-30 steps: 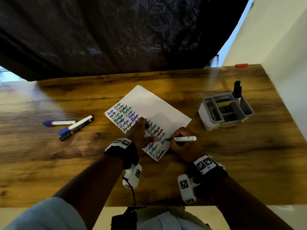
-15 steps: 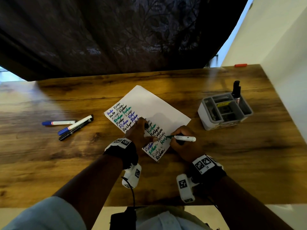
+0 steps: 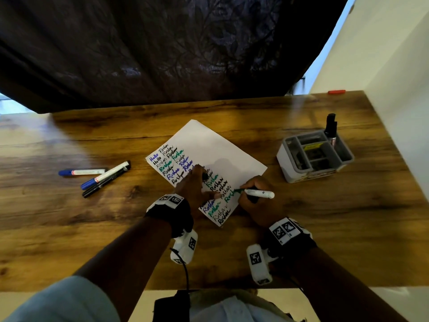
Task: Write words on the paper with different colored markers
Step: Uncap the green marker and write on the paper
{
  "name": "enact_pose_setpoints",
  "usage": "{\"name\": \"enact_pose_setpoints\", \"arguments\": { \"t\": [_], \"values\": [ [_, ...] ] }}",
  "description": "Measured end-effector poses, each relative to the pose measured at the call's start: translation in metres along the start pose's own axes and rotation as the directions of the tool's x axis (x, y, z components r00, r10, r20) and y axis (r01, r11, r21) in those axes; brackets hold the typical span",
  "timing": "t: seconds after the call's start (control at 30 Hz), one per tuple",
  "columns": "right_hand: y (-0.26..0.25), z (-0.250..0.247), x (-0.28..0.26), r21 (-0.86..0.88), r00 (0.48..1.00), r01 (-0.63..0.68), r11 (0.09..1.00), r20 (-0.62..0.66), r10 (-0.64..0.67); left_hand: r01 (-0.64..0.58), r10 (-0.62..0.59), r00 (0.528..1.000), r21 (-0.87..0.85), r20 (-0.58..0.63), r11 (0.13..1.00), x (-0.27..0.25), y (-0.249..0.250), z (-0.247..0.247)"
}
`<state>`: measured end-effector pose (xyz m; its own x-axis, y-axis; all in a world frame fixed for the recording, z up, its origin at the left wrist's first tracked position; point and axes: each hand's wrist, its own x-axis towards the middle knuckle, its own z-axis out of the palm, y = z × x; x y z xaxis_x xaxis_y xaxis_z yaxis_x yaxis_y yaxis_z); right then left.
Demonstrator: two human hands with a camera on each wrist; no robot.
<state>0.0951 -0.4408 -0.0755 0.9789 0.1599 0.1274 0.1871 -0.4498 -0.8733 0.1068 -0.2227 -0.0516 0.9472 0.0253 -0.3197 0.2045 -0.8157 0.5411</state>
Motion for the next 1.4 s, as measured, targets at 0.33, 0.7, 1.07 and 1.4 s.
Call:
{"name": "enact_pose_setpoints", "arguments": {
  "t": [0.33, 0.7, 1.07, 1.4],
  "values": [
    [-0.008, -0.004, -0.001, -0.030, 0.999, 0.033, 0.999, -0.031, -0.034, 0.012, -0.012, 1.000, 0.007, 0.021, 1.000, -0.001, 0.003, -0.003],
    [0.013, -0.004, 0.006, 0.067, 0.997, 0.013, 0.998, -0.077, -0.008, -0.023, 0.023, 0.999, -0.007, 0.026, 1.000, -0.004, 0.003, -0.005],
    [-0.024, -0.044, 0.022, 0.276, 0.960, -0.276, 0.921, 0.038, 0.276, -0.076, 0.076, 0.996, -0.005, 0.042, 0.997, -0.005, 0.009, -0.019],
    [-0.084, -0.070, 0.035, 0.327, 0.992, -0.088, 0.941, 0.116, 0.053, -0.251, 0.252, 0.966, -0.029, 0.048, 0.967, -0.019, 0.056, -0.047]
  ]
}}
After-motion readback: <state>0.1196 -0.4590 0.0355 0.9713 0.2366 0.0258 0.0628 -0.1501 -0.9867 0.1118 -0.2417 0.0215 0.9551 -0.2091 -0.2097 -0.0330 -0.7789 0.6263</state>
